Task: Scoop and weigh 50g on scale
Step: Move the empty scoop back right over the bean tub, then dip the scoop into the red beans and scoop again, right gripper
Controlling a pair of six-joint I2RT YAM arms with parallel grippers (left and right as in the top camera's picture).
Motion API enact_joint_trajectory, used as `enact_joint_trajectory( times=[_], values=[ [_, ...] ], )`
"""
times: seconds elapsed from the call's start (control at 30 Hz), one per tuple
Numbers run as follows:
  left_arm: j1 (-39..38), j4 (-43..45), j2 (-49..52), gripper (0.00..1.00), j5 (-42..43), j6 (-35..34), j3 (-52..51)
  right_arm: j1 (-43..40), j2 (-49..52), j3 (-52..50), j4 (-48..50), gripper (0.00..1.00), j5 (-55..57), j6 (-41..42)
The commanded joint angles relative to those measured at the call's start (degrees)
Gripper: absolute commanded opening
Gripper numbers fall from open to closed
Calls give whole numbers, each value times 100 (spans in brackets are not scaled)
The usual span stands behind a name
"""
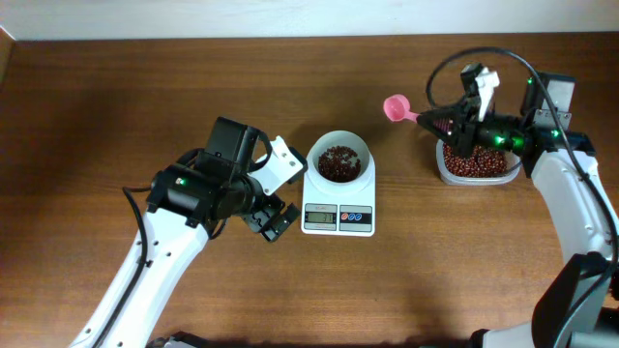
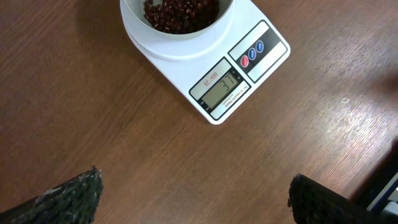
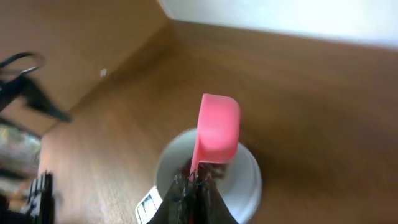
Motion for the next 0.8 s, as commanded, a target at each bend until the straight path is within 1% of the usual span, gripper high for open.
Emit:
enact_joint_trajectory(
  times=[0.0, 0.07, 0.23, 0.43, 0.57, 0.67, 0.77],
  values=[
    [-33, 4, -107, 99, 83, -50, -28, -15, -85, 90, -284, 4, 1320, 774],
    [-31, 4, -107, 99, 81, -50, -28, -15, -85, 90, -520, 4, 1609, 774],
    [-33, 4, -107, 99, 81, -50, -28, -249, -214, 92, -765, 4, 1661, 863],
    [-33, 4, -107, 99, 81, -50, -28, -1095, -616, 92, -1504, 4, 2031, 859],
    [-33, 4, -107, 99, 81, -50, -28, -1556, -570, 87, -1814, 4, 2124, 737],
    [-33, 4, -107, 99, 81, -50, -28, -1576, -481, 85, -1950, 4, 2946, 688],
    [-33, 4, -107, 99, 81, -50, -28, -1537, -424, 66, -1937, 4, 3112, 688]
  ],
)
